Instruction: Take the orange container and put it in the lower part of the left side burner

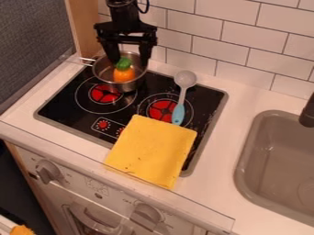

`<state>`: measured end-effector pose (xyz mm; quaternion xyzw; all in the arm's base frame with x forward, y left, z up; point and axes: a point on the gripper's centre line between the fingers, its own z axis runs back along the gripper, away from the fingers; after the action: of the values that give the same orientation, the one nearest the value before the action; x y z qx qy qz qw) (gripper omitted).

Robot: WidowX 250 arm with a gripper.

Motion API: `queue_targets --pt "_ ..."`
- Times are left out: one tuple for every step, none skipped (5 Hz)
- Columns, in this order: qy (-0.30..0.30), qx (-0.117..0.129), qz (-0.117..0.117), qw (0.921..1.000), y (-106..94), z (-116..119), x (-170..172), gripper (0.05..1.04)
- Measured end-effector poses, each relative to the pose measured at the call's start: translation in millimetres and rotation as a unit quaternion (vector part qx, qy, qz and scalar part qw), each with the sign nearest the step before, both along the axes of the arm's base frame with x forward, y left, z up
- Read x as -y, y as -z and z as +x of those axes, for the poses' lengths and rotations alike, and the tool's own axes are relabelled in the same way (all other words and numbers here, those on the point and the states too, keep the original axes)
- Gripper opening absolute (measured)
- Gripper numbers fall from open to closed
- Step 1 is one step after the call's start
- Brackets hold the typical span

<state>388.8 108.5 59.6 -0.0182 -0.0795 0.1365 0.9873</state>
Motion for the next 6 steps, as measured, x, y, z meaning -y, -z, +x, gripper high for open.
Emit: queue_targets --pt "0.004 -0.015 0.002 0.9999 11.0 5.6 -3.7 0.999" --pt "0.007 -0.039 0.001 0.9992 28.4 6.5 -5.9 0.999" --pt "0.007 -0.039 -0.001 0.9992 28.4 6.7 -4.6 0.947" --pt "0.003 -0.034 -0.008 0.9994 31.5 5.9 -0.6 0.679" --pt "0.013 -0.012 -0.002 0.9998 11.7 2.1 2.6 0.642" --pt "0.029 0.047 0.021 0.9983 -41.0 -3.5 5.7 0.642"
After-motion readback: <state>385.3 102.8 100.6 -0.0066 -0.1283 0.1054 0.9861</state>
